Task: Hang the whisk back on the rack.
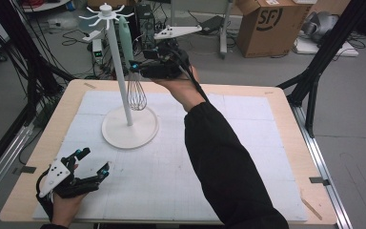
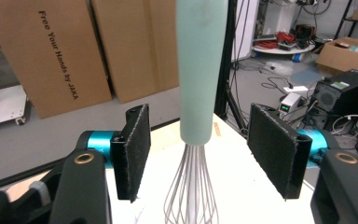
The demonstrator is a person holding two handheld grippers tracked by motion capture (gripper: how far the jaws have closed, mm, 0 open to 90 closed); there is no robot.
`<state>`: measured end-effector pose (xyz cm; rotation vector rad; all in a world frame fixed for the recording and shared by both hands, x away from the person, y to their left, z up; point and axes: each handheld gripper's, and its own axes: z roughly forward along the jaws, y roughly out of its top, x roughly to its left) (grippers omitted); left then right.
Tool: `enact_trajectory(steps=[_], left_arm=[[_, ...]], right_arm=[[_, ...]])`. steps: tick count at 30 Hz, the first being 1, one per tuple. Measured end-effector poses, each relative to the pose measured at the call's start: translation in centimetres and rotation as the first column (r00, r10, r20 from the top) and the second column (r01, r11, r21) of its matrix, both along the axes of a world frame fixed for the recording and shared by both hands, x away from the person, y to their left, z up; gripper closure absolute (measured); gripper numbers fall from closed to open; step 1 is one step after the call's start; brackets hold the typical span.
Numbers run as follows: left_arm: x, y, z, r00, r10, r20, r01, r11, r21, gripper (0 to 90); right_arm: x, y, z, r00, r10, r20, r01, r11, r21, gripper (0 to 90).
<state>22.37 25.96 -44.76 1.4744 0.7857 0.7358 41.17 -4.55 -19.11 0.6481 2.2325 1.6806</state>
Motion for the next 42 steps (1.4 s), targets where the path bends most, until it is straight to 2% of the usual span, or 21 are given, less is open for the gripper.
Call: enact_trajectory(steps=[8,17,24,31,42], left_arm=[[0.1,-0.2,-0.1,1.0,-0.002,-0.008,0.002,1.0,0.006,13.4],[0.0,-0.5,-0.2,0.9999,-0.012,-0.005,0.012,0.9999,0.009,13.4],[0.0,-0.5,-0.2,0.9999,-0.014,-0.009,0.014,0.9998,-0.011,13.4],[0.1,-0.6,-0.3,0.9998,-0.015,-0.012,0.015,0.9999,-0.009,13.4],[0.1,-0.7,-0.3,0.9998,-0.016,-0.015,0.016,0.9997,-0.018,13.4]], right_arm=[[-0.9,-2.1,-0.8,0.9997,-0.018,0.019,0.018,0.999,0.029,31.7],[-2.4,-5.9,-2.1,0.9977,-0.059,0.033,0.057,0.997,0.055,25.8],[-3.4,-9.3,-4.0,0.9941,-0.105,0.027,0.103,0.993,0.059,25.1],[-5.1,-12.5,-6.3,0.9892,-0.146,0.012,0.145,0.987,0.068,24.6],[-7.5,-16.7,-9.8,0.9771,-0.212,-0.02,0.213,0.972,0.096,24.1]])
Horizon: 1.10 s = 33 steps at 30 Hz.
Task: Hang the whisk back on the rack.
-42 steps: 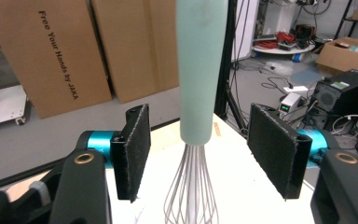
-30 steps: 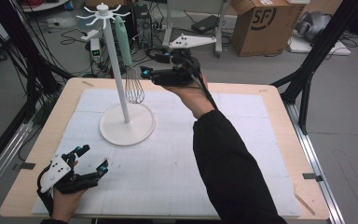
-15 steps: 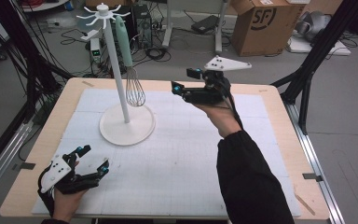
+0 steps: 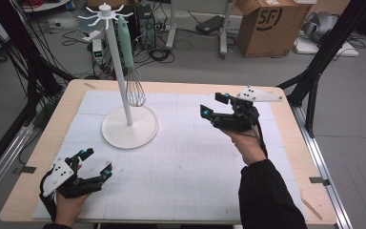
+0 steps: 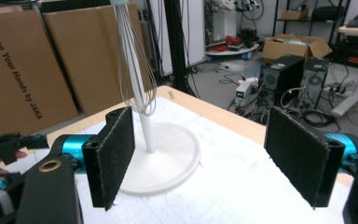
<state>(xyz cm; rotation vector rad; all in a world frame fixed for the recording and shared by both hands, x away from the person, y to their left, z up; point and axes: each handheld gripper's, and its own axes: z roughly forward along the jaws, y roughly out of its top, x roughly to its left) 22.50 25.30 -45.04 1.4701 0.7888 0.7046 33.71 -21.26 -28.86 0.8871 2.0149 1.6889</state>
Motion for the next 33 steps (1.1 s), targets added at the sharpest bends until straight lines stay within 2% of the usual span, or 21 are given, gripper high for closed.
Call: enact_trajectory(steps=[3,8,14,24,27,33], left_arm=[[0.0,0.0,0.0,1.0,-0.002,0.001,0.002,1.0,-0.004,13.4],[0.0,-0.1,0.0,1.0,-0.004,0.0,0.004,1.0,-0.007,13.4],[0.0,0.0,0.0,1.0,-0.003,0.002,0.003,0.9999,-0.014,13.4],[-0.3,0.2,0.1,0.9999,-0.012,0.009,0.013,0.9992,-0.039,13.3],[-0.3,0.2,0.1,0.9999,-0.015,0.007,0.015,0.9988,-0.047,13.3],[-0.4,0.2,0.1,0.9999,-0.014,0.008,0.015,0.9981,-0.059,13.2]], right_arm=[[-0.7,-0.7,-0.9,1.0,-0.008,0.0,0.008,1.0,0.014,23.9],[-1.7,-1.5,-2.3,0.9997,-0.023,-0.001,0.023,1.0,0.007,23.5],[-2.7,-2.3,-3.4,0.9991,-0.037,-0.02,0.037,0.999,0.023,23.5],[-5.6,-3.9,-4.8,0.9975,-0.07,0.013,0.069,0.995,0.066,23.3],[-6.1,-4.4,-5.4,0.9961,-0.084,0.028,0.082,0.995,0.051,22.4],[-7.2,-5.2,-7.1,0.9924,-0.114,0.048,0.111,0.992,0.055,20.9]])
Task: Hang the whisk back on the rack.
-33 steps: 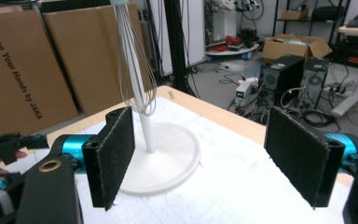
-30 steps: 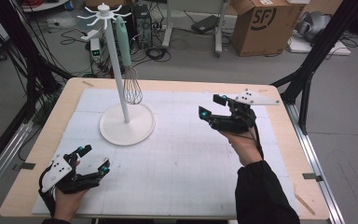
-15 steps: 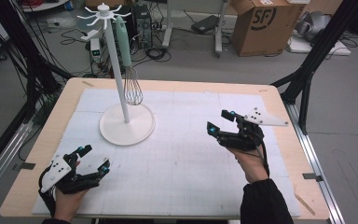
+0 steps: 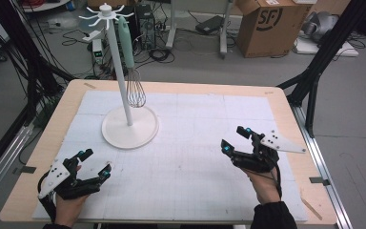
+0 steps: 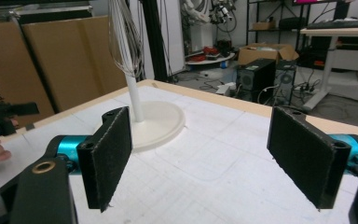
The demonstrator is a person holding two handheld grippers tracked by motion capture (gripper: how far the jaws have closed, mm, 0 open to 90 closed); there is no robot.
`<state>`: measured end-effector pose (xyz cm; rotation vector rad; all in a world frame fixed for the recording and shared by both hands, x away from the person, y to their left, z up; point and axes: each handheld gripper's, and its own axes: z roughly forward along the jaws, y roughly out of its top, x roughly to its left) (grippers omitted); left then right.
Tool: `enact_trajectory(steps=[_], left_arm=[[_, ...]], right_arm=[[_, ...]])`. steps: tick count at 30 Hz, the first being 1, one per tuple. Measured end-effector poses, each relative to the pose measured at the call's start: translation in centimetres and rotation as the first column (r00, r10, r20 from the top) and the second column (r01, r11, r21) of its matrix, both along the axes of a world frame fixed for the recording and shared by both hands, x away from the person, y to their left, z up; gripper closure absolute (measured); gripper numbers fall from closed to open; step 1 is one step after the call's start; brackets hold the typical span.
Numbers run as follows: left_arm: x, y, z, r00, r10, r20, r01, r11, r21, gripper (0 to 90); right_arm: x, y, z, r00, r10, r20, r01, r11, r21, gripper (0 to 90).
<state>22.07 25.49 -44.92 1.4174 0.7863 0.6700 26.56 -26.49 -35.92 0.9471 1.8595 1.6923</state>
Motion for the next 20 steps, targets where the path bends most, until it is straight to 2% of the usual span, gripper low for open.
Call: enact_trajectory(steps=[5,7,13,17,20], left_arm=[[-0.1,0.0,0.0,1.0,-0.003,-0.001,0.003,1.0,-0.002,13.2],[-0.1,0.0,0.0,1.0,-0.002,-0.001,0.002,1.0,-0.005,13.2],[-0.2,-0.1,0.0,1.0,-0.006,0.001,0.006,1.0,-0.007,13.2],[-0.2,-0.2,0.0,1.0,-0.007,0.003,0.007,1.0,-0.007,13.1],[-0.2,-0.2,0.0,1.0,-0.006,0.003,0.006,1.0,-0.002,13.1]], right_arm=[[-0.9,-0.3,-0.9,0.9997,-0.01,0.022,0.01,1.0,-0.007,20.2],[-1.2,-0.3,-1.1,0.999,-0.013,0.044,0.013,1.0,-0.012,19.7],[-2.5,-0.2,-1.8,0.994,-0.025,0.106,0.032,0.997,-0.066,17.9],[-3.1,-0.5,-2.4,0.9896,-0.036,0.14,0.041,0.998,-0.039,17.5],[-3.2,-0.9,-2.8,0.9887,-0.045,0.143,0.049,0.998,-0.025,17.1]])
